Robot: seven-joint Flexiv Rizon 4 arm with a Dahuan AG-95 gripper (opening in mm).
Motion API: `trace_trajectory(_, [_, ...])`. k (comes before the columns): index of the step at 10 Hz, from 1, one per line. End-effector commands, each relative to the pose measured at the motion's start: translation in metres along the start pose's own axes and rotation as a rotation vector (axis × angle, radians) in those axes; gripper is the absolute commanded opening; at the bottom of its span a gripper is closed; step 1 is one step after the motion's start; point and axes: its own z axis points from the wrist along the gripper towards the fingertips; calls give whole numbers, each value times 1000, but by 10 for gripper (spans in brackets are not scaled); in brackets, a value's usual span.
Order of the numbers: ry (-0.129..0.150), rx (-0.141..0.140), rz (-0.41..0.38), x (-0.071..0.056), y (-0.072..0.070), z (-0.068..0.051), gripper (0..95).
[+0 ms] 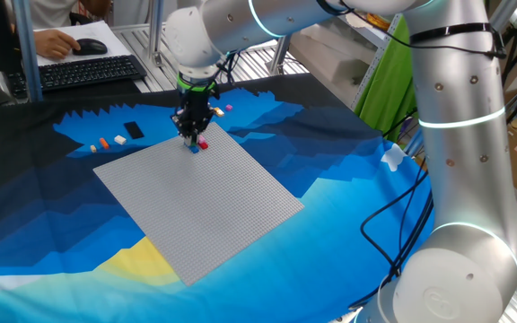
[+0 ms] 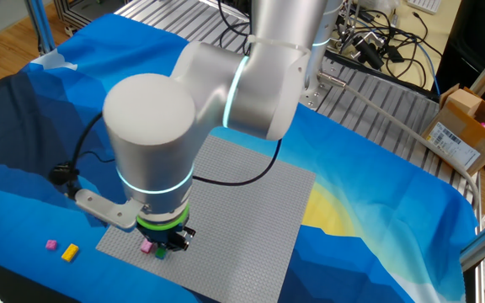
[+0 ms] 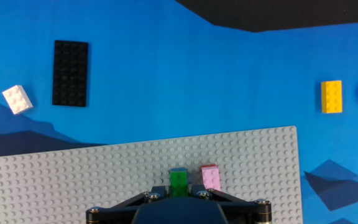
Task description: Stack small Lego blocks randomly, one at a time
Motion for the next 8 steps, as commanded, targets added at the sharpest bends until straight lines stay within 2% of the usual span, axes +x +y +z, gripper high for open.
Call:
trace_trajectory(1, [-1, -7, 1, -2, 1, 1, 0])
trace_trajectory(4, [0, -4, 4, -2, 1, 2, 0])
trace_trajectory(8, [2, 16, 6, -2, 1, 3, 0])
